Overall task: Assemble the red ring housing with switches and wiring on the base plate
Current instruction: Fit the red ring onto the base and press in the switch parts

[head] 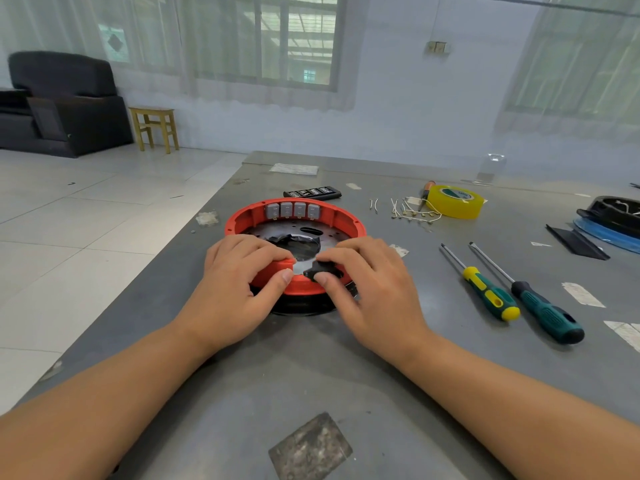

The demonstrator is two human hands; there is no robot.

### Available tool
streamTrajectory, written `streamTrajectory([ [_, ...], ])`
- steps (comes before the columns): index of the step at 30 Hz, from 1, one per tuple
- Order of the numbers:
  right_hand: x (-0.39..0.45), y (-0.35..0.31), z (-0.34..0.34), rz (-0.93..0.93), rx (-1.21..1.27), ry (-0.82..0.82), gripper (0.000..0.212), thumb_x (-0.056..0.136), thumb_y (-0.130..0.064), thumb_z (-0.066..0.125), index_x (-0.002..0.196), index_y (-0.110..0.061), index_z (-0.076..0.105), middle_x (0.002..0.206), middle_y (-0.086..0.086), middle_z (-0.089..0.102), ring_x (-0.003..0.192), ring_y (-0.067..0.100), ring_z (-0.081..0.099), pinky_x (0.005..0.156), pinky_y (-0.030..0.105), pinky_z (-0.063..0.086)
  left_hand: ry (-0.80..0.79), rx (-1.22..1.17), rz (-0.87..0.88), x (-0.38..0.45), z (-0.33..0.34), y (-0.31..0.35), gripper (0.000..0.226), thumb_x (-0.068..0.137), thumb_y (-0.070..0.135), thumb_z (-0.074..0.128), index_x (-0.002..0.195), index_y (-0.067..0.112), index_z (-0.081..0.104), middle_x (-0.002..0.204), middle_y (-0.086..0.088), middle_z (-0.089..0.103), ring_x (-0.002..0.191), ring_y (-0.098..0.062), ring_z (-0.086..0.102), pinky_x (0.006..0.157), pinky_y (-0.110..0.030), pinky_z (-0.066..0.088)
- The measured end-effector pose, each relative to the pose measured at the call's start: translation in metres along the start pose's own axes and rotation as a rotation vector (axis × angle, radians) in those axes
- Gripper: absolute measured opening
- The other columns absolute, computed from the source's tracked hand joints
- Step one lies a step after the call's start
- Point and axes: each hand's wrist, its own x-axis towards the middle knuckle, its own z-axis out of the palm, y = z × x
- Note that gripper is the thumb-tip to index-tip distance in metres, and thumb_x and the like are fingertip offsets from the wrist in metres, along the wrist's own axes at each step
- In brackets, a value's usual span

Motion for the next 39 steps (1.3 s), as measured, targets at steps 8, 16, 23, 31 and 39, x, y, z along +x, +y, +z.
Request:
streamTrajectory([
  [8,0.020,-0.003,0.020,0.056,0.020,0.039,0.023,0.097,-0.033,0.065,0.113,-0.019,0.074,0.110,-0.002,0.068,0.102,0.017,0.064,0.085,0.038,0.046,0.034,-0.035,-0.023,0.000,0.004,-0.003,0.039,0.092,0.054,0.052,0.126,0.037,0.062,0.121,0.023,0.061,0.128,-0.004,0.048,0.116,-0.021,0.020],
  [16,0.021,-0.003,0.024,0.033,0.036,0.024,0.022,0.097,-0.032,0.066,0.113,-0.019,0.073,0.110,-0.002,0.068,0.102,0.014,0.063,0.088,0.034,0.045,0.077,-0.076,-0.047,-0.001,0.007,-0.002,0.029,0.088,0.058,0.053,0.116,0.050,0.050,0.113,0.037,0.053,0.123,0.026,0.026,0.108,-0.016,0.022],
  [23,0.020,-0.003,0.023,0.030,0.042,0.006,0.023,0.097,-0.032,0.065,0.114,-0.019,0.074,0.111,0.000,0.067,0.101,0.016,0.063,0.087,0.037,0.047,0.142,-0.089,0.011,-0.001,0.004,0.001,0.025,0.092,0.037,0.066,0.116,0.043,0.059,0.112,0.036,0.059,0.120,0.026,0.036,0.109,-0.022,0.029],
  [31,0.021,-0.001,0.023,0.032,0.078,0.013,0.022,0.096,-0.030,0.069,0.112,-0.016,0.076,0.109,0.001,0.069,0.102,0.018,0.066,0.087,0.041,0.048,0.184,-0.154,-0.021,0.000,0.001,0.007,0.020,0.089,0.034,0.072,0.108,0.041,0.069,0.106,0.035,0.064,0.111,0.011,0.056,0.097,-0.008,0.039],
  [39,0.017,0.006,0.015,0.048,0.164,-0.061,0.029,0.091,-0.019,0.072,0.120,-0.016,0.068,0.115,-0.007,0.068,0.104,0.004,0.059,0.096,0.026,0.041,0.184,-0.231,-0.092,-0.001,0.002,0.011,0.019,0.087,0.038,0.072,0.104,0.046,0.070,0.104,0.033,0.068,0.108,-0.001,0.064,0.095,-0.020,0.048],
])
